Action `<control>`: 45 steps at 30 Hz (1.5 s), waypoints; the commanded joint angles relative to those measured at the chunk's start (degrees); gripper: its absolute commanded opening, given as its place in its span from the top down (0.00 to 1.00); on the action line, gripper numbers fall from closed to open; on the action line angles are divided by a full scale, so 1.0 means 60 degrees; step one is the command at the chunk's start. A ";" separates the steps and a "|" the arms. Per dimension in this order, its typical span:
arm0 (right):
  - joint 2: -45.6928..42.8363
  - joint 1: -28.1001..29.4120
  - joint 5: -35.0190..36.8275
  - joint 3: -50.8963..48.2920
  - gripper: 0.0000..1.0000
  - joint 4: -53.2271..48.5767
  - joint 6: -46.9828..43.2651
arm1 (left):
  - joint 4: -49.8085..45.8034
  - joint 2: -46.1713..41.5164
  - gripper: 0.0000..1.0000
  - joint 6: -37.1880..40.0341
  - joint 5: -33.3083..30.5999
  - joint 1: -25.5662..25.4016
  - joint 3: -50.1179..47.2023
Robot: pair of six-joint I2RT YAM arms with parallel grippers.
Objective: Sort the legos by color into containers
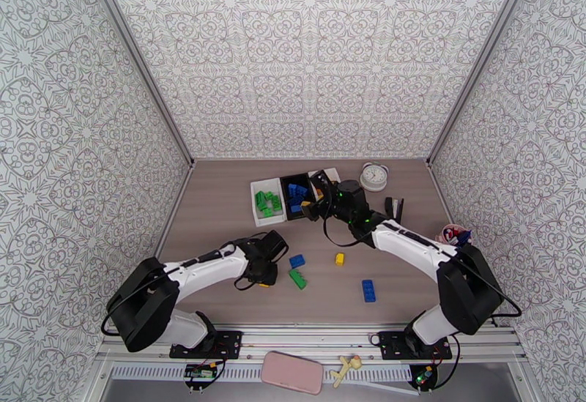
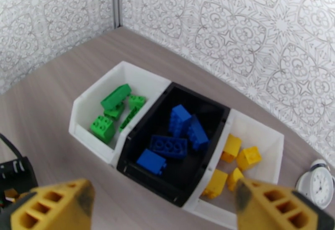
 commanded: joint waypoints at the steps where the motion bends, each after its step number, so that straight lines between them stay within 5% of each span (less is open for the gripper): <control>1: -0.0469 -0.0089 0.0128 -0.0262 0.09 -0.0235 -0.0045 | 0.0857 -0.0323 0.65 -0.0024 -0.0480 -0.0028 0.0550; 26: -0.3052 -0.0736 0.0945 -0.2180 0.08 -0.0254 0.0425 | 0.4727 0.3732 0.65 0.2539 0.0451 0.1125 0.6147; 45: -0.4116 -0.0857 0.1519 -0.2927 0.08 -0.0748 0.0498 | 0.4670 0.8034 0.65 0.2679 0.0937 0.1625 1.0883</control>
